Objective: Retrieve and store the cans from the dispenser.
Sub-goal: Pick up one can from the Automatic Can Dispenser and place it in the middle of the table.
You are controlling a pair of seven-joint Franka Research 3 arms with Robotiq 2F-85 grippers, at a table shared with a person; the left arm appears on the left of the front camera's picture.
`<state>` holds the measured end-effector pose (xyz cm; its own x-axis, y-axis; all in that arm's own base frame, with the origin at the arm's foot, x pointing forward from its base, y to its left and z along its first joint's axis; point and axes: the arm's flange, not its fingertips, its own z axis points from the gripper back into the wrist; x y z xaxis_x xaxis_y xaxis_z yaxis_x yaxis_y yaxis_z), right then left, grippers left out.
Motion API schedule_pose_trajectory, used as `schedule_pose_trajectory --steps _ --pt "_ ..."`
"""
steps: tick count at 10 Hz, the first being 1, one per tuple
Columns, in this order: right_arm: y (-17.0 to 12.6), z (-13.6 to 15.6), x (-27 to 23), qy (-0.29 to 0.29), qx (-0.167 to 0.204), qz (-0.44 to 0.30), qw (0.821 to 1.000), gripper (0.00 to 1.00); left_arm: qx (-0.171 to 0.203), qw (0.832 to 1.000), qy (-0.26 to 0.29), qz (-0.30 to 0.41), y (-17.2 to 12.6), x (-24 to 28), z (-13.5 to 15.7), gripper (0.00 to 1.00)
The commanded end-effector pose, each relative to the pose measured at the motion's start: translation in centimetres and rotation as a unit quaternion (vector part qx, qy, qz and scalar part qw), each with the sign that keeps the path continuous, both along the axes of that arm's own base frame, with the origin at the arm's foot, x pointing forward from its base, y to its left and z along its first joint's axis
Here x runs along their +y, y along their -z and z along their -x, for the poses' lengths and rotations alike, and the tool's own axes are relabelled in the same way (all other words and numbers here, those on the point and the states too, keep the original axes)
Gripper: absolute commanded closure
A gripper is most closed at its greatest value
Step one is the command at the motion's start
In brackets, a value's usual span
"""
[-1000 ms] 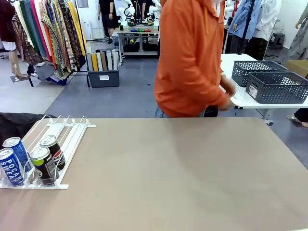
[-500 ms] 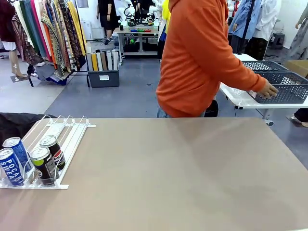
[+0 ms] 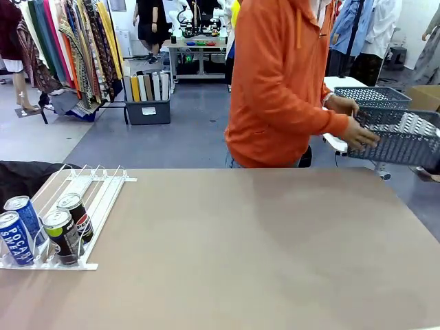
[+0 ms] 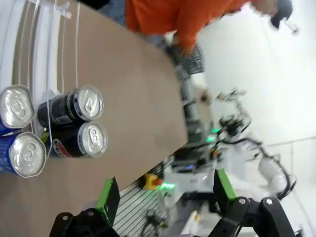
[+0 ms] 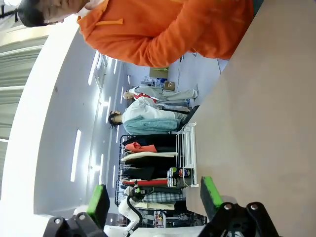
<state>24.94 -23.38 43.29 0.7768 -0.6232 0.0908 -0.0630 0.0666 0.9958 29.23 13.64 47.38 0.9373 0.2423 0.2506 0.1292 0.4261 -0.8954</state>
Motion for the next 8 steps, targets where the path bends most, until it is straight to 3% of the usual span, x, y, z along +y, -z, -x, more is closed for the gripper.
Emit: schedule_pose_trajectory --steps 1,2,3,6,7,8 --pt "-0.5 0.0 -0.1 0.001 -0.007 -0.007 1.0 0.0 0.005 0.986 0.037 -0.163 -1.7 -5.9 0.6 0.0" --pt "-0.5 0.0 -0.1 0.001 -0.007 -0.007 1.0 0.0 0.014 0.97 0.06 -0.237 -2.1 -8.6 0.5 0.0" --pt "-0.5 0.0 -0.1 0.001 -0.007 -0.007 1.0 0.0 0.02 0.95 0.035 -0.309 -2.3 -10.3 0.2 0.0" --pt "-0.5 0.0 -0.1 0.001 -0.007 -0.007 1.0 0.0 0.014 0.904 0.056 -0.423 -2.1 -14.1 -0.8 0.0" --pt "-0.5 0.0 -0.1 0.001 -0.007 -0.007 1.0 0.0 0.039 0.876 0.066 -0.475 -2.1 -15.2 -0.8 0.0" --pt "-0.5 0.0 -0.1 0.001 -0.007 -0.007 1.0 0.0 0.056 0.86 0.074 -0.502 -2.2 -16.0 -1.0 0.0"
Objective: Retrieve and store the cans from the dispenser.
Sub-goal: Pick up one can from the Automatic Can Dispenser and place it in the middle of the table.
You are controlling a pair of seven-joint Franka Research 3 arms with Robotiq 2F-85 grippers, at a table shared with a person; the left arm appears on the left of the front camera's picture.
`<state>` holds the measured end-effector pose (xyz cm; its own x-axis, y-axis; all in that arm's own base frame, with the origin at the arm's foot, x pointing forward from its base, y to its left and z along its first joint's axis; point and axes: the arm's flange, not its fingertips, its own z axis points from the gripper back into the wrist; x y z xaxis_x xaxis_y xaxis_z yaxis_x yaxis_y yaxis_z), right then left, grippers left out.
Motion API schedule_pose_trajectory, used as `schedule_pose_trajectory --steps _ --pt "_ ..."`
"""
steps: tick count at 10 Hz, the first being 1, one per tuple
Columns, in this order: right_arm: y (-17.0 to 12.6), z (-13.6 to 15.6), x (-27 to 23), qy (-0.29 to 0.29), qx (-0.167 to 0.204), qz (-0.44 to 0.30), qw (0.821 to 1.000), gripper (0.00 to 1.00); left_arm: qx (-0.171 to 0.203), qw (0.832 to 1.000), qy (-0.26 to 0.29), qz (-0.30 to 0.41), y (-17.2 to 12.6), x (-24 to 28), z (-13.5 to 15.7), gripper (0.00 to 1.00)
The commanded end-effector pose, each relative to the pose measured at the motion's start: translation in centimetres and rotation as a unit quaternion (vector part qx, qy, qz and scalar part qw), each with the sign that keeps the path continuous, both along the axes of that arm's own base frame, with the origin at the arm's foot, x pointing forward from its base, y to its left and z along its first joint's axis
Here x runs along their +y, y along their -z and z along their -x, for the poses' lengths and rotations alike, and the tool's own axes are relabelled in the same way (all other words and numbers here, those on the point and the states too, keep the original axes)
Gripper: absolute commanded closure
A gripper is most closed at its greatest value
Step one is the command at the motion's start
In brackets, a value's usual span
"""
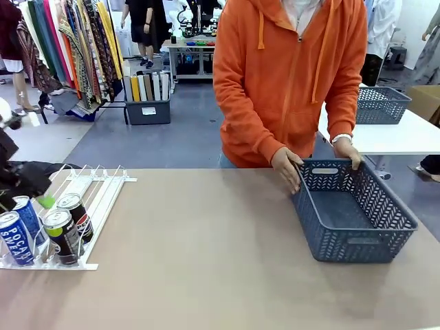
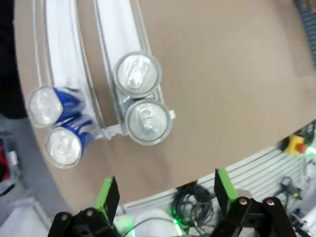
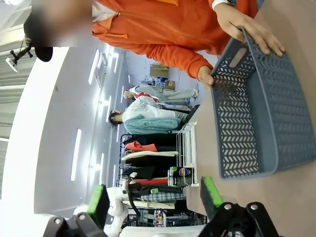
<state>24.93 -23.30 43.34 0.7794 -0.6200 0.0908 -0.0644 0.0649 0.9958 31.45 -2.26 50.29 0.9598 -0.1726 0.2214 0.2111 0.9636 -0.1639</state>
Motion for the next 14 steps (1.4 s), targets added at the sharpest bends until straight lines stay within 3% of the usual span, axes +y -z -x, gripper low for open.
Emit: schedule_pose_trajectory --steps 1,2,5,6,9,12,14 --pt "-0.4 0.0 -0.2 0.003 -0.007 -0.007 1.0 0.0 -0.005 0.998 -0.057 -0.006 0.1 -0.6 0.6 0.0" --pt "-0.4 0.0 -0.2 0.003 -0.007 -0.007 1.0 0.0 0.0 1.0 0.0 0.0 0.0 0.0 0.0 0.0" --pt "-0.4 0.0 -0.2 0.003 -0.007 -0.007 1.0 0.0 0.005 1.0 -0.014 -0.011 0.2 -0.7 -0.1 0.0" --pt "-0.4 0.0 -0.2 0.003 -0.007 -0.007 1.0 0.0 0.032 0.999 0.004 -0.019 1.1 -1.7 -0.5 0.0" --pt "-0.4 0.0 -0.2 0.003 -0.007 -0.007 1.0 0.0 0.015 0.995 -0.078 -0.055 3.5 -2.9 -3.0 0.0" --pt "-0.4 0.0 -0.2 0.003 -0.007 -0.007 1.0 0.0 0.077 0.993 -0.065 -0.058 6.2 -3.0 -4.8 0.0" --pt "-0.4 0.0 -0.2 0.003 -0.007 -0.007 1.0 0.0 0.096 0.992 -0.062 -0.06 7.6 -3.2 -5.6 0.0"
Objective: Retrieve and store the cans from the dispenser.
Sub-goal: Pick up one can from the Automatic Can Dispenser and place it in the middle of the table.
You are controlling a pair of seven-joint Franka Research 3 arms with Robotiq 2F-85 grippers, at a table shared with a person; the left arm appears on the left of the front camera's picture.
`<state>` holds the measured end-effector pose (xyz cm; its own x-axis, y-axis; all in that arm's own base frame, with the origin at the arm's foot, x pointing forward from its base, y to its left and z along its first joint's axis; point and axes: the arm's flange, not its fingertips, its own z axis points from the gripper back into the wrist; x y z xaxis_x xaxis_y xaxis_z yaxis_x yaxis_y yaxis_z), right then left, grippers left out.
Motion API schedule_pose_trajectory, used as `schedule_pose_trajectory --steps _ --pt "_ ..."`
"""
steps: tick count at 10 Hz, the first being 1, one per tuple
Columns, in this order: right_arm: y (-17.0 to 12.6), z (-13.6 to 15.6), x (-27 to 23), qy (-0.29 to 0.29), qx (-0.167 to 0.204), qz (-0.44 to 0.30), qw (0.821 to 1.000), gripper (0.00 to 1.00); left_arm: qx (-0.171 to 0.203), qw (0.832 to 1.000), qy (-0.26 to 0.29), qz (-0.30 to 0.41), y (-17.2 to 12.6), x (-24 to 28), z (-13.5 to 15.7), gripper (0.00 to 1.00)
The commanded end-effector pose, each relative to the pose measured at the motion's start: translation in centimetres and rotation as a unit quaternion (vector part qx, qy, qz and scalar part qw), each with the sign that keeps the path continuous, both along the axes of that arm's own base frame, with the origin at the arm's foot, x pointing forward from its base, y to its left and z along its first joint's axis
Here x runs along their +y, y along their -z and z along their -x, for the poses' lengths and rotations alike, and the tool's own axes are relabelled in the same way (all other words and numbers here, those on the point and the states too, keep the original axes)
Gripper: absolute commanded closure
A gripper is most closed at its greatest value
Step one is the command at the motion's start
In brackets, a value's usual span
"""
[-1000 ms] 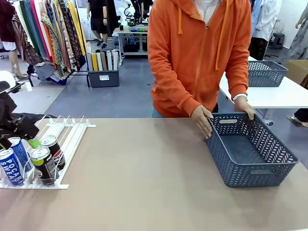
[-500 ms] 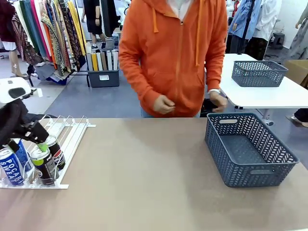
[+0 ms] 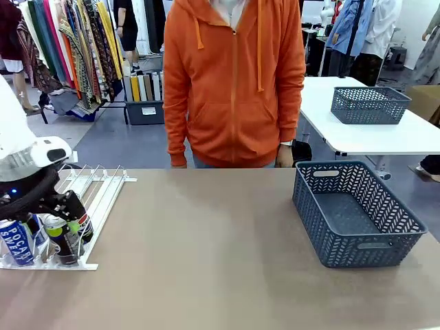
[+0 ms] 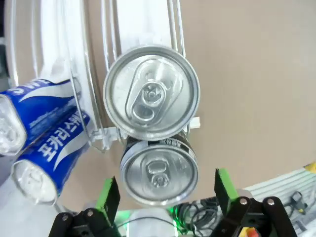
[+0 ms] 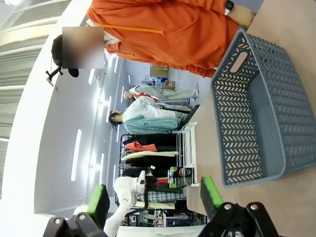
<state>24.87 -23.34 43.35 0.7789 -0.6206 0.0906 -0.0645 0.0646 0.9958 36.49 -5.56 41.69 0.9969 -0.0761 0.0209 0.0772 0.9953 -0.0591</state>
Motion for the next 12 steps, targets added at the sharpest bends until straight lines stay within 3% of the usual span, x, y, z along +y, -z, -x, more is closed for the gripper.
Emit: schedule_pose_trajectory --steps 1,7,8,9,10,12 --pt "-0.4 -0.1 -0.2 0.003 -0.007 -0.006 1.0 0.0 0.003 1.0 -0.012 0.003 -0.8 0.3 -0.7 0.0" --pt "-0.4 -0.1 -0.2 0.003 -0.007 -0.006 1.0 0.0 0.006 1.0 -0.029 -0.004 -0.2 0.1 -1.4 0.0" --pt "-0.4 -0.1 -0.2 0.003 -0.007 -0.006 1.0 0.0 -0.018 0.998 -0.052 -0.025 -0.2 0.2 -1.7 0.04" --pt "-0.4 -0.1 -0.2 0.003 -0.007 -0.006 1.0 0.0 -0.026 0.998 -0.058 -0.027 -0.2 0.2 -1.7 0.59" --pt "-0.4 -0.1 -0.2 0.003 -0.007 -0.006 1.0 0.0 -0.025 0.998 -0.057 -0.028 -0.1 0.2 -1.7 1.0" --pt "-0.4 -0.1 -0.2 0.003 -0.007 -0.006 1.0 0.0 -0.021 0.998 -0.056 -0.032 0.2 0.1 -2.0 1.0"
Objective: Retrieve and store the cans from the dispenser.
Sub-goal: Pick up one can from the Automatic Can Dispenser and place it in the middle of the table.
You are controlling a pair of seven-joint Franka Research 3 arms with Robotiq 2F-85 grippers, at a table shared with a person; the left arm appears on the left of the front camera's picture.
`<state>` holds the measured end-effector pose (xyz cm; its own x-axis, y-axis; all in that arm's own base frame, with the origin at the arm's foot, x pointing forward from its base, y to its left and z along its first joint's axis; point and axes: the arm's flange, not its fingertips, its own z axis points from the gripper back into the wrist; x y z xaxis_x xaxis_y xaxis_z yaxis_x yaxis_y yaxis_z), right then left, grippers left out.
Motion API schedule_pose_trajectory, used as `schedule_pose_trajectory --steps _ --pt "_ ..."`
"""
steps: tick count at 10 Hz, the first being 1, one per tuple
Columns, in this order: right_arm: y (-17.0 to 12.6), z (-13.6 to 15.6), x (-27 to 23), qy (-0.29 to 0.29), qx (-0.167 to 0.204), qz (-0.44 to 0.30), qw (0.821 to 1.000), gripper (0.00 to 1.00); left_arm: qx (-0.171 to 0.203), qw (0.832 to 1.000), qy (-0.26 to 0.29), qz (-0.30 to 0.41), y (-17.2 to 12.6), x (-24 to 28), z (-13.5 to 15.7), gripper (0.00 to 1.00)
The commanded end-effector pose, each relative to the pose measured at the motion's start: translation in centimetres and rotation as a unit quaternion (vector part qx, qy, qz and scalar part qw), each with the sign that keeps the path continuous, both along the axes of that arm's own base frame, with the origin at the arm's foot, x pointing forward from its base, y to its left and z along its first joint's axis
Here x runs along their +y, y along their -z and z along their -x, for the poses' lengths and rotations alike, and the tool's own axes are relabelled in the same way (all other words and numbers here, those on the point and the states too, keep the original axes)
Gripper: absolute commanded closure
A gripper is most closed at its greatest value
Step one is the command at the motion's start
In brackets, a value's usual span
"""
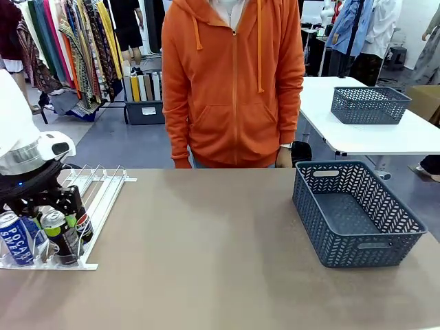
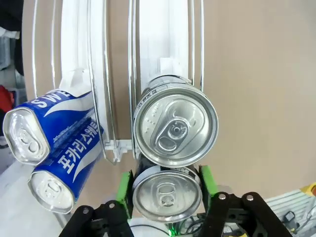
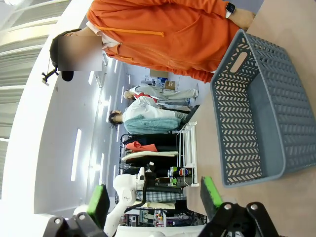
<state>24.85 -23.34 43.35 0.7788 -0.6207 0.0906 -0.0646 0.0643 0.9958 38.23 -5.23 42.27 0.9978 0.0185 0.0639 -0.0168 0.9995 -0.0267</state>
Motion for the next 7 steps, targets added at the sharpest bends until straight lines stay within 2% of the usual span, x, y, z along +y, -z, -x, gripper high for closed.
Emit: schedule_pose_trajectory --steps 1,5,6,7 --pt "-0.4 -0.1 -0.2 0.003 -0.007 -0.006 1.0 0.0 0.005 1.0 -0.006 -0.015 0.9 -0.3 -0.3 1.0" --pt "-0.4 -0.1 -0.2 0.003 -0.007 -0.006 1.0 0.0 0.007 1.0 -0.005 -0.009 0.9 -0.2 -0.2 1.0" --pt "-0.4 -0.1 -0.2 0.003 -0.007 -0.006 1.0 0.0 0.0 1.0 -0.01 -0.007 -0.2 -0.2 0.0 1.0" --pt "-0.4 -0.1 -0.2 0.003 -0.007 -0.006 1.0 0.0 -0.017 1.0 -0.017 -0.001 -2.7 -0.3 0.7 1.0"
